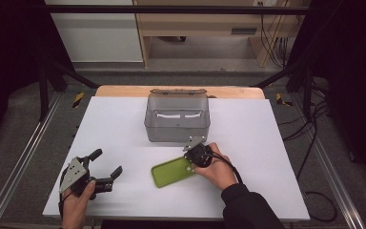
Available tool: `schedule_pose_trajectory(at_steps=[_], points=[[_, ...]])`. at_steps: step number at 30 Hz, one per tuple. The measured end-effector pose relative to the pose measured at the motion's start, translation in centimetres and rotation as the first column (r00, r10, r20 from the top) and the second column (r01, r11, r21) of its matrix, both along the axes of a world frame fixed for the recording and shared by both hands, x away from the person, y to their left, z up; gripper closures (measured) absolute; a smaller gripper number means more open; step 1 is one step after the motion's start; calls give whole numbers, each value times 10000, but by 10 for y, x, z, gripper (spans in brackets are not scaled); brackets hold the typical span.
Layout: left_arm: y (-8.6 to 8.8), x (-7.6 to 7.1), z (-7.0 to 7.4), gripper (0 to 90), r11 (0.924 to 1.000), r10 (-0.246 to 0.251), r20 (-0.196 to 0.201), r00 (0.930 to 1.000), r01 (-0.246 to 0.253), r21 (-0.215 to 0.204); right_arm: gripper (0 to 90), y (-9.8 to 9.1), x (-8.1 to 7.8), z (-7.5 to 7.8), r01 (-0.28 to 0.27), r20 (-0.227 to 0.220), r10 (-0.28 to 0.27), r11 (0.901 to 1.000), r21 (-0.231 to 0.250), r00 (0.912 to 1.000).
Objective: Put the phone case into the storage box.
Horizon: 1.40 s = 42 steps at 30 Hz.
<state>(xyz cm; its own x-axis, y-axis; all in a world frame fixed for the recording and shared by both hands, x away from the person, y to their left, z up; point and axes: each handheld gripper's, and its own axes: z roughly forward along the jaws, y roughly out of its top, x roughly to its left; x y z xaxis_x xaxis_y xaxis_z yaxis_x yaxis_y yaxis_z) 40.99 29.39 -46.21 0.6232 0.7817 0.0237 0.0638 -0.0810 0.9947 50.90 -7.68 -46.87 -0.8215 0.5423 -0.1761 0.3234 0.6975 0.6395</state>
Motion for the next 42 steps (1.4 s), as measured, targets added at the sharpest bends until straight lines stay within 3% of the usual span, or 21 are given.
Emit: schedule_pose_trajectory(at_steps=[8, 10, 11, 12, 14, 15, 18, 20, 21, 22, 24, 28, 29, 31, 32, 34, 35, 36, 39, 40, 42], points=[[-2, 0, 0, 13, 10000, -68, -33, 10000, 68, -2, 900, -1, -1, -1, 21, 98, -23, 9998, 212, 9999], [-2, 0, 0, 13, 10000, -68, -62, 10000, 68, 33, 900, -3, -6, 2, 172, 151, -185, 9962, 850, 9997], [-2, 0, 0, 13, 10000, -68, -62, 10000, 68, 33, 900, -3, -6, 2, 172, 151, -185, 9962, 850, 9997], [-2, 0, -1, 14, 10000, -40, -93, 9999, 40, 0, 890, -7, -12, 5, 182, 366, -229, 9921, 1239, 9991], [-1, 0, -1, 14, 10000, -34, -124, 9999, 34, 8, 883, -9, -14, 6, 237, 403, -296, 9902, 1378, 9987], [-1, -1, -1, 13, 10000, 7, -141, 9999, -7, -24, 863, -17, -21, 10, 395, 561, -506, 9823, 1830, 9971], [0, -2, -1, 14, 10000, 42, -162, 9999, -42, -17, 764, -32, -29, 14, 677, 742, -891, 9651, 2530, 9933], [0, -2, -1, 14, 10000, 42, -219, 9998, -42, -15, 682, -44, -35, 16, 974, 748, -1261, 9466, 3074, 9892], [0, -2, -1, 14, 10000, 42, -219, 9998, -42, -15, 682, -44, -35, 16, 974, 748, -1261, 9466, 3074, 9892], [0, -2, -2, 14, 9999, 19, -318, 9995, -23, -132, 563, -58, -40, 18, 1312, 806, -1715, 9223, 3635, 9819], [0, -2, -2, 15, 9991, -111, -467, 9988, 92, -421, 432, -71, -46, 19, 1665, 786, -2174, 8949, 4140, 9729], [0, -4, -2, 14, 9991, 246, -610, 9978, -266, -332, 247, -98, -55, 17, 2194, 986, -3044, 8424, 4922, 9474], [-1, -4, -2, 13, 9988, 296, -670, 9973, -322, -381, 214, -105, -56, 17, 2396, 834, -3265, 8226, 5157, 9415], [-1, -5, -1, 13, 9986, 349, -745, 9966, -377, -362, 159, -119, -59, 18, 2602, 563, -3563, 7727, 5790, 9327], [-2, -5, -1, 13, 9987, 308, -777, 9965, -339, -390, 124, -125, -60, 19, 2574, 607, -3608, 7636, 5922, 9307], [-3, -6, 0, 13, 9988, 227, -783, 9967, -260, -417, 100, -133, -64, 21, 2532, 949, -3827, 7574, 6019, 9190], [-3, -6, 0, 11, 9988, 227, -783, 9967, -260, -417, 100, -133, -64, 21, 2532, 949, -3827, 7574, 6019, 9190], [-6, -6, 2, 11, 9992, 147, -817, 9966, -176, -350, 89, -139, -68, 21, 2533, 1314, -4050, 7600, 5986, 9048], [-12, -8, 6, 11, 9996, 253, -740, 9969, -260, -81, 84, -145, -72, 20, 2518, 1675, -4205, 7684, 5884, 8917], [-14, -9, 7, 11, 9998, 181, -693, 9974, -184, -32, 84, -147, -73, 19, 2567, 1718, -4293, 7661, 5893, 8867], [-20, -10, 9, 11, 10000, 57, -679, 9977, -56, 24, 83, -150, -77, 18, 2575, 1912, -4371, 7719, 5812, 8788]])
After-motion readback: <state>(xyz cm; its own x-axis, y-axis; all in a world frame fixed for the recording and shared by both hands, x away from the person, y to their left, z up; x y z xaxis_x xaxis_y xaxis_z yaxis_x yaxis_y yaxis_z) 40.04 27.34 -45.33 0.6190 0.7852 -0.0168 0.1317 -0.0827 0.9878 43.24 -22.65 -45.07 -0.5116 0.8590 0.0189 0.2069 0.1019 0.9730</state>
